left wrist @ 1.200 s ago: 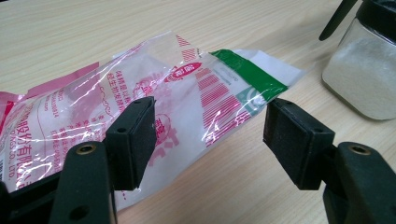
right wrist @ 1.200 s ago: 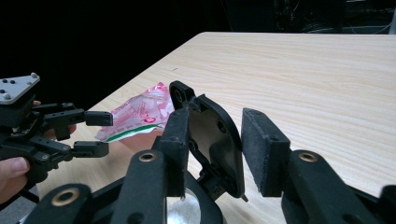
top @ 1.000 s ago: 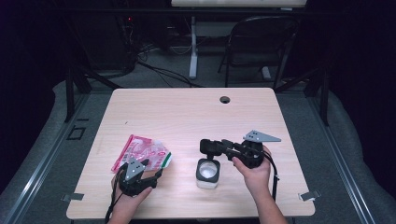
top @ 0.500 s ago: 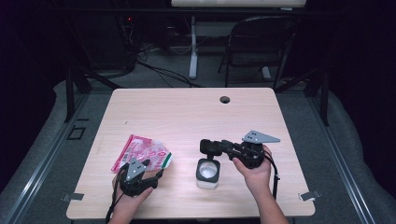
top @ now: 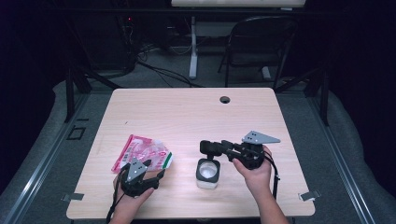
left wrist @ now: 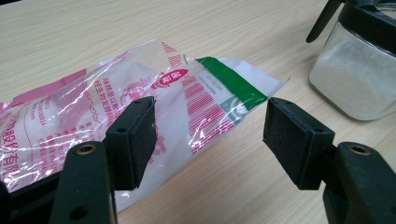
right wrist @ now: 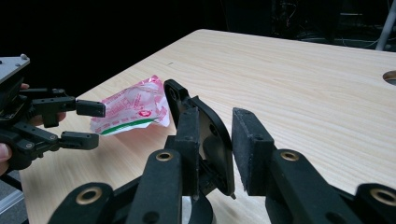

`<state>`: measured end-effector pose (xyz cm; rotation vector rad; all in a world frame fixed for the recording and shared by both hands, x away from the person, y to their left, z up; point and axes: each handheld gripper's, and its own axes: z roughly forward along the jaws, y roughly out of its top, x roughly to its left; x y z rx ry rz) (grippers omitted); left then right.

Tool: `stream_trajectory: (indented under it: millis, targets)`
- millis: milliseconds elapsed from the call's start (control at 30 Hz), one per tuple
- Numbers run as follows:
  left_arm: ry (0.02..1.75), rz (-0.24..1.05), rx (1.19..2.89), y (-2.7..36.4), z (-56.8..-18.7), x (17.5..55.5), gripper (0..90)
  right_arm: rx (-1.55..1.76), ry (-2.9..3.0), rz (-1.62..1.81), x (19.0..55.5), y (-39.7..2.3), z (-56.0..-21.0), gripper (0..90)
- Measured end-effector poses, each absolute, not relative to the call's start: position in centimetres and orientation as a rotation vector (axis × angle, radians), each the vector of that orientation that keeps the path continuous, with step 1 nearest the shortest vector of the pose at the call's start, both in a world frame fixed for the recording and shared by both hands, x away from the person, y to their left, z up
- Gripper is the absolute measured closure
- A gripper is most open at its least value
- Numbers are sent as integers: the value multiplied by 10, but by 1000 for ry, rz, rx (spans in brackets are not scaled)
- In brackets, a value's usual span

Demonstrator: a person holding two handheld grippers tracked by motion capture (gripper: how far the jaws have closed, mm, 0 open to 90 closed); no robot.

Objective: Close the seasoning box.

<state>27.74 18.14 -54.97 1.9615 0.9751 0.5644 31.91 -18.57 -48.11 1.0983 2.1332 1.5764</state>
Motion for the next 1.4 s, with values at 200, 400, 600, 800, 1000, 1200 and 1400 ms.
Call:
stream_trajectory:
  millis: [200, 400, 600, 800, 1000, 1200, 1400]
  targets:
    - [971, 559, 1961, 181, -549, 277, 348, 1086, 2136, 1568, 317, -185, -480, 723]
    - [962, 564, 1963, 179, -548, 278, 349, 1070, 2146, 1564, 314, -183, -479, 718]
    - [954, 560, 1968, 178, -548, 279, 348, 1050, 2148, 1560, 311, -180, -478, 712]
    - [947, 552, 1965, 176, -547, 280, 350, 1038, 2155, 1551, 306, -178, -478, 700]
    - [934, 545, 1963, 172, -547, 281, 351, 1019, 2177, 1535, 302, -177, -478, 683]
    - [920, 532, 1968, 168, -547, 282, 351, 1002, 2193, 1529, 299, -174, -480, 656]
    - [909, 530, 1974, 166, -547, 282, 352, 986, 2203, 1518, 295, -172, -481, 645]
